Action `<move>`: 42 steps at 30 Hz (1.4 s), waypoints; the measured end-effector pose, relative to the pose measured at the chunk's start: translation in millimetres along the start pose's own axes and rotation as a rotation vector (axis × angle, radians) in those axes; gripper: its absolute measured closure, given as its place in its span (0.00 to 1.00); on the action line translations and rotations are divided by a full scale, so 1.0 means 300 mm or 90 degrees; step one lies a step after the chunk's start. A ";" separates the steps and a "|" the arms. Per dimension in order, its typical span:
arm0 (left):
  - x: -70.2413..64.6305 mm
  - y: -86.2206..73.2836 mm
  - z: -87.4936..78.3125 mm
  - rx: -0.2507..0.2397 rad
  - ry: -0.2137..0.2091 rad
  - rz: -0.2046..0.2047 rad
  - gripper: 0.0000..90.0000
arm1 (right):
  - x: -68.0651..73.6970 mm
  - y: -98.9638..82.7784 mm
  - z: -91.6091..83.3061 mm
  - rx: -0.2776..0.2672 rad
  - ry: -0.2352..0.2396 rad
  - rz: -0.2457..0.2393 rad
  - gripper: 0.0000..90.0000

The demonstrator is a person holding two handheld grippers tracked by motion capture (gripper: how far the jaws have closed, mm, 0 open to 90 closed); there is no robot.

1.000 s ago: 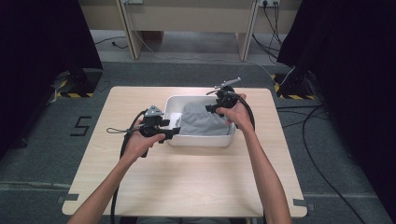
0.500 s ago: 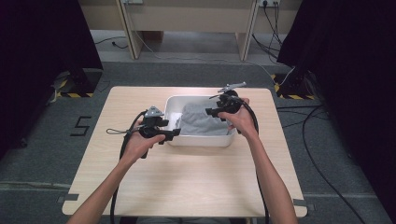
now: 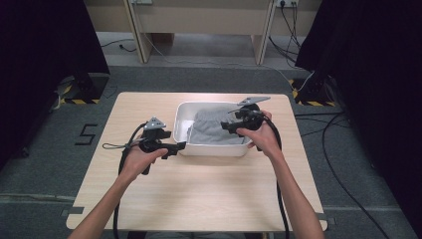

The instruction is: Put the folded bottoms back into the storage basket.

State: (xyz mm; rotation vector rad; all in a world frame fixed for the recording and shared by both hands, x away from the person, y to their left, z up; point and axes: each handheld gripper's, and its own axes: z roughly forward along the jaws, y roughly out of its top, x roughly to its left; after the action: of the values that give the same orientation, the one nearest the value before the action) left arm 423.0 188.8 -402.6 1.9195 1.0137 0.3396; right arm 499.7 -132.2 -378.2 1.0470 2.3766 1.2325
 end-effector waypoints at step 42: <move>-0.091 -0.168 -0.111 -0.019 0.005 0.032 0.24 | 0.211 -0.261 -0.172 -0.053 -0.026 -0.041 0.28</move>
State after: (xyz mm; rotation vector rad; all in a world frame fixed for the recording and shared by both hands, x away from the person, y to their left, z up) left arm 360.5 200.4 -421.3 1.9213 0.9618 0.3899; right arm 390.5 -148.0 -403.7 0.9536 2.2890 1.2623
